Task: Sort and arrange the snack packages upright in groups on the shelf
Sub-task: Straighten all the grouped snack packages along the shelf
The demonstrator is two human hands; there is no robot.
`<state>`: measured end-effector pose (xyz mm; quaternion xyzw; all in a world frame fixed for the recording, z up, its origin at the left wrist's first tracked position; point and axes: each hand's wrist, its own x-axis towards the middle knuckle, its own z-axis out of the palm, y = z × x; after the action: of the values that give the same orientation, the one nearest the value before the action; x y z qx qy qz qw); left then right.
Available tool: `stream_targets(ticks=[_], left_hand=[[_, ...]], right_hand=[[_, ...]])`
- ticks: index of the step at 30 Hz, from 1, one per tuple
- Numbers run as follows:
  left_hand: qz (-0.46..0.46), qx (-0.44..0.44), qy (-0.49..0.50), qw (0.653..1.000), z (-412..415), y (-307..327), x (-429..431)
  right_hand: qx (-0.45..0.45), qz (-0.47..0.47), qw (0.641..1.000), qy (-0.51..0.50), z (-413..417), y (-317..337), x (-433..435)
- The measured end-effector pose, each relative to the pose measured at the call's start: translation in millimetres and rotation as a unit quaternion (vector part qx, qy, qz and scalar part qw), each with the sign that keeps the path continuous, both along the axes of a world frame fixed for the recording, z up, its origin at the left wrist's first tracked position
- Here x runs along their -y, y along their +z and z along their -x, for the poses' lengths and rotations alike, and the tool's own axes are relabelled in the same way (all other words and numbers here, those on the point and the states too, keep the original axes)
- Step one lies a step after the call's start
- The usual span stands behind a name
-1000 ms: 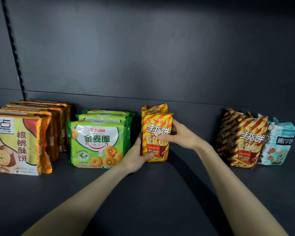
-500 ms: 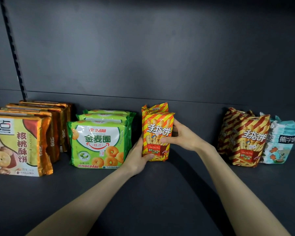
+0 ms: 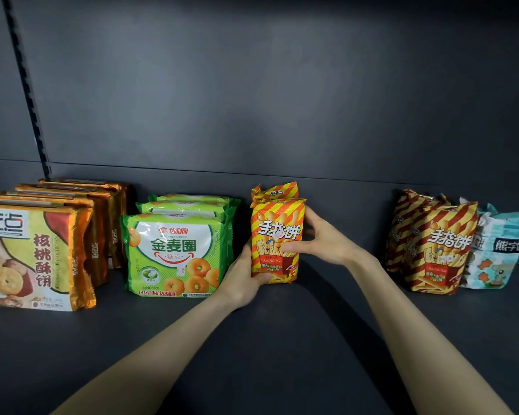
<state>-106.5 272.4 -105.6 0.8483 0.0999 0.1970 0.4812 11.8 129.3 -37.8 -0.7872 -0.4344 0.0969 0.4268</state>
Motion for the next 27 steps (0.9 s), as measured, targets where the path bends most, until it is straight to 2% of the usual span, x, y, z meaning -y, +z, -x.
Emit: stream_targets(ticks=[11,27], left_hand=[[0.030,-0.016,-0.010,0.999,-1.3,0.7,-2.3],[0.050,-0.004,0.008,0.999,-1.6,-0.8,-1.2]], right_hand=[[0.031,0.002,0.999,-0.024,1.4,2.7,1.9],[0.032,-0.012,0.999,-0.020,8.0,3.0,-1.3]])
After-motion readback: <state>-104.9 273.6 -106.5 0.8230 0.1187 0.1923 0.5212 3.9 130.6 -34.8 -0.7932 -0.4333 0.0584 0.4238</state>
